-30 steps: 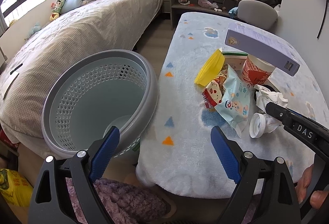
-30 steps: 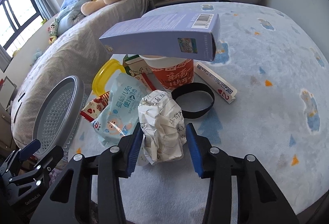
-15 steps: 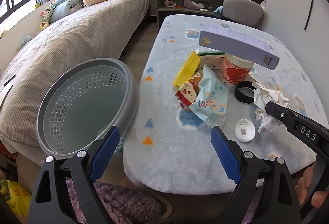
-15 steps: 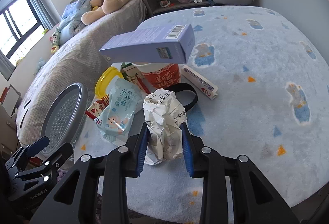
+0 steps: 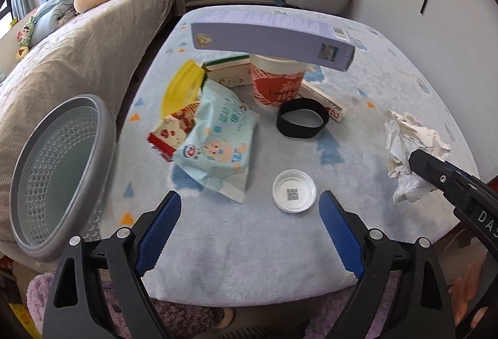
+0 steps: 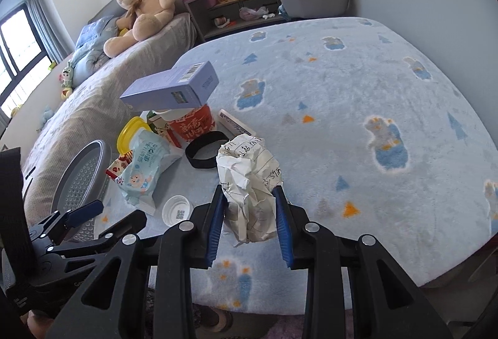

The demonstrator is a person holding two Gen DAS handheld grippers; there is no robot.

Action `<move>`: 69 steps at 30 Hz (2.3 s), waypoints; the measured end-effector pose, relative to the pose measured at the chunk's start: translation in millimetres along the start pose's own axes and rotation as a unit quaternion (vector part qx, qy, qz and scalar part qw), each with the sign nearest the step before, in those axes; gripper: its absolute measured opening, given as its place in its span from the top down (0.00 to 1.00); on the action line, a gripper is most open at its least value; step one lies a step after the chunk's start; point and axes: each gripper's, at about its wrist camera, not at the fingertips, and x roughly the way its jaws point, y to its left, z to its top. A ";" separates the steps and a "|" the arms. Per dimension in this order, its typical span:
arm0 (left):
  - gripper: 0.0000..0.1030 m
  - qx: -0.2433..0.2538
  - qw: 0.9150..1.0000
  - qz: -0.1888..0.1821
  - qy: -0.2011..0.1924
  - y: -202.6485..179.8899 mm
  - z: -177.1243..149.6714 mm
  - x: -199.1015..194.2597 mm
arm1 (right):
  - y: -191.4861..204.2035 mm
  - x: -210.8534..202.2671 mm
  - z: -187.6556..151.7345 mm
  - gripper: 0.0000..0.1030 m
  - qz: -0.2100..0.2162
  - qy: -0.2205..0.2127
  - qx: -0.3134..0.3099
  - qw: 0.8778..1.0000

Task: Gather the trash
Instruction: 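Grasp the white plastic lid with the left tool while the right tool holds the paper, then carry the lid and paper over the grey basket with both tools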

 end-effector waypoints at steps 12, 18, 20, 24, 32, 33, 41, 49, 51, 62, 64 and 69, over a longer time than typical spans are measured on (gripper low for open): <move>0.17 0.033 0.999 -0.006 0.025 -35.8 -0.5 30.9 | -28.6 -1.3 -4.6 0.70 -0.001 -0.005 0.017 1.000; 0.28 0.040 0.999 0.000 0.031 -41.2 -1.1 37.7 | -35.8 1.3 -7.8 0.70 0.006 -0.001 0.028 1.000; 0.37 0.045 0.998 0.000 0.038 -43.7 -0.5 42.4 | -37.7 0.8 -7.5 0.70 0.008 -0.002 0.031 0.999; 0.44 0.053 0.998 0.003 0.041 -48.4 -1.7 47.7 | -40.0 0.7 -7.3 0.70 0.009 -0.002 0.033 0.999; 0.62 0.061 0.998 -0.007 0.032 -52.3 -0.5 43.6 | -41.8 0.3 -8.2 0.70 0.007 -0.003 0.033 0.999; 0.62 0.060 0.998 -0.006 0.027 -52.3 0.6 40.9 | -42.0 0.5 -7.8 0.70 0.007 -0.002 0.033 0.999; 0.62 0.050 0.998 -0.012 -0.024 -36.4 7.7 1.7 | -28.9 -6.1 -9.5 0.70 0.002 -0.004 0.025 1.000; 0.62 0.039 0.997 -0.009 -0.072 -2.4 7.7 -40.5 | 11.4 -15.6 -4.9 0.70 0.009 -0.011 0.001 1.000; 0.62 0.030 0.997 -0.007 -0.077 9.9 5.8 -46.5 | 24.4 -16.6 -3.4 0.70 0.014 -0.014 -0.009 1.000; 0.62 -0.027 0.996 0.012 -0.087 94.0 -6.5 -61.0 | 95.4 -1.3 4.7 0.70 0.037 -0.007 -0.054 0.998; 0.62 -0.038 0.995 0.015 -0.088 109.6 -7.4 -62.6 | 109.7 2.1 6.6 0.70 0.043 -0.006 -0.064 0.997; 0.62 -0.058 0.994 0.024 -0.090 142.9 -9.7 -65.8 | 146.4 9.7 10.9 0.70 0.060 -0.002 -0.086 0.994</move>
